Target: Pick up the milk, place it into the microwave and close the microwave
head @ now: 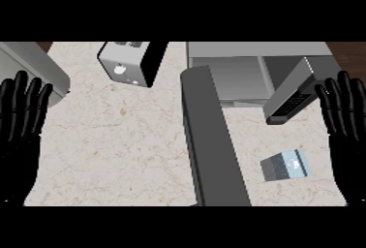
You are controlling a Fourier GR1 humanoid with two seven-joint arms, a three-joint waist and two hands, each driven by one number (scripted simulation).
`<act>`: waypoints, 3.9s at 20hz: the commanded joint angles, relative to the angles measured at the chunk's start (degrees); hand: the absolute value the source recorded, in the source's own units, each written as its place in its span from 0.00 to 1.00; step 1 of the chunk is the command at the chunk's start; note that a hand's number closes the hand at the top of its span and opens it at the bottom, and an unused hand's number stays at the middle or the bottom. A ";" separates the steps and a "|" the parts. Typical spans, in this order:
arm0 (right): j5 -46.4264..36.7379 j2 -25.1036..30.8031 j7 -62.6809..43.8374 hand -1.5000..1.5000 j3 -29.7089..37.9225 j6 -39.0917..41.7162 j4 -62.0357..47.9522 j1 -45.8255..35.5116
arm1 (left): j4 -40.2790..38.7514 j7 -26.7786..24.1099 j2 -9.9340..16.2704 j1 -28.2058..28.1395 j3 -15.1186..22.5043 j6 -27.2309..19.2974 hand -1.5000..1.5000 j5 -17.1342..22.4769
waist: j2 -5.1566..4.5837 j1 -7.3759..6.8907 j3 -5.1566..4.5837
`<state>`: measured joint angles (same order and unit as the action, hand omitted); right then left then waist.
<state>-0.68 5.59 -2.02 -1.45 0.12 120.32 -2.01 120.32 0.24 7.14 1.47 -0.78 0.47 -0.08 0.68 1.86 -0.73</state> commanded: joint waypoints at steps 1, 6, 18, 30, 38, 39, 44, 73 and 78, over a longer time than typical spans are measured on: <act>1.03 1.20 -3.47 0.00 1.19 0.84 7.84 4.37 | -1.21 -5.50 -1.70 -4.09 0.67 1.34 0.00 0.53 | -0.58 -1.61 0.70; 7.67 3.98 -4.45 0.00 8.08 4.11 20.45 17.60 | -2.81 -0.20 -6.26 -3.19 4.78 -5.85 0.00 -6.69 | -0.40 -0.51 0.75; 13.99 0.64 4.26 0.00 10.57 13.67 12.47 31.88 | 0.71 -8.32 -7.13 -21.39 12.42 -9.86 0.00 8.03 | -0.56 -1.72 0.74; 9.39 -2.99 14.17 0.00 10.78 16.85 -2.10 31.35 | -0.35 -20.43 -4.67 -32.21 18.05 -8.19 0.00 8.26 | -0.61 -1.93 0.73; 1.87 -5.55 27.50 0.00 9.96 9.38 -19.66 27.41 | -4.39 -28.57 -3.75 -37.49 18.74 -5.14 0.00 10.26 | -0.62 -2.14 0.74; 1.11 -5.56 23.40 0.00 8.29 5.17 -19.64 23.70 | -1.76 -28.61 -3.37 -39.50 20.47 -5.66 0.00 8.83 | -0.63 -2.37 0.74; 0.34 -5.06 35.92 0.00 15.29 7.39 -34.91 21.37 | -0.79 -28.12 -3.73 -40.36 22.34 -7.01 0.00 7.96 | -0.65 -2.24 0.78; -3.18 3.43 58.53 0.00 17.45 8.97 -72.56 2.43 | -9.46 -37.99 1.01 -39.36 19.72 -6.88 0.00 15.13 | -0.67 -2.03 0.72; -2.29 4.25 61.85 0.00 19.39 8.33 -82.75 -3.12 | -2.29 -40.61 3.92 -49.18 25.20 -6.79 0.00 13.08 | -0.66 -2.65 0.78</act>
<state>-3.79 8.29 56.51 16.56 7.26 43.67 -1.81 115.78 -37.40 9.04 -42.65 23.36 -7.66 12.29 0.01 -0.45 0.03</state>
